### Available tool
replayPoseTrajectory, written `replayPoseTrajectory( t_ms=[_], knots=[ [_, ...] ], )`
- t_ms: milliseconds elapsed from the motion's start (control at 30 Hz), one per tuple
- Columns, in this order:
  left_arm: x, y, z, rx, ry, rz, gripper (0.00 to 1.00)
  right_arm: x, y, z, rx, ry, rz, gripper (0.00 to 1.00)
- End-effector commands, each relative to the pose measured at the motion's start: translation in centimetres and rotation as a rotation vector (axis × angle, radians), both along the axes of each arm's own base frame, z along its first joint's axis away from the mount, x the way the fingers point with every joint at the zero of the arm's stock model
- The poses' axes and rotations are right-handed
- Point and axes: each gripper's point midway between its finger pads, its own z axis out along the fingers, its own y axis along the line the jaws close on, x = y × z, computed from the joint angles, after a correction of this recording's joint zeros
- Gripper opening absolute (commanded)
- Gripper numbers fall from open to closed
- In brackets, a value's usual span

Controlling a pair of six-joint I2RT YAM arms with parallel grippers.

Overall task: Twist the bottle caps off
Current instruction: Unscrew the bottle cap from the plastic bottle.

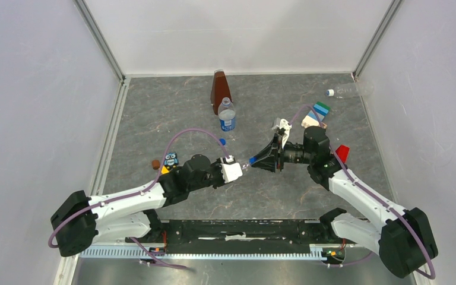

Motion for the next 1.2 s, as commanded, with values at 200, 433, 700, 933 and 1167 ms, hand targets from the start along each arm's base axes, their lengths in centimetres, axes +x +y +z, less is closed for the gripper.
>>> replayPoseTrajectory(
  t_ms=[200,433,700,933,1167],
  knots=[
    [0.1,-0.5,1.3,-0.042,-0.045,-0.023,0.02,0.3,0.1,1.7,0.029,-0.128,0.016,0.51],
    [0.3,-0.7,1.0,-0.032,-0.03,-0.011,0.02,0.2,0.4,2.4,0.065,-0.119,0.017,0.51],
    [0.8,0.0,1.2,-0.033,-0.058,0.025,0.02,0.2,0.1,1.8,0.033,-0.128,0.012,0.52],
    [0.8,0.2,1.6,-0.039,-0.071,0.026,0.02,0.9,0.1,1.4,0.007,-0.12,-0.006,0.5],
    [0.6,-0.1,1.7,-0.045,-0.069,0.007,0.02,0.5,0.5,1.8,0.038,-0.103,0.026,0.45]
  ],
)
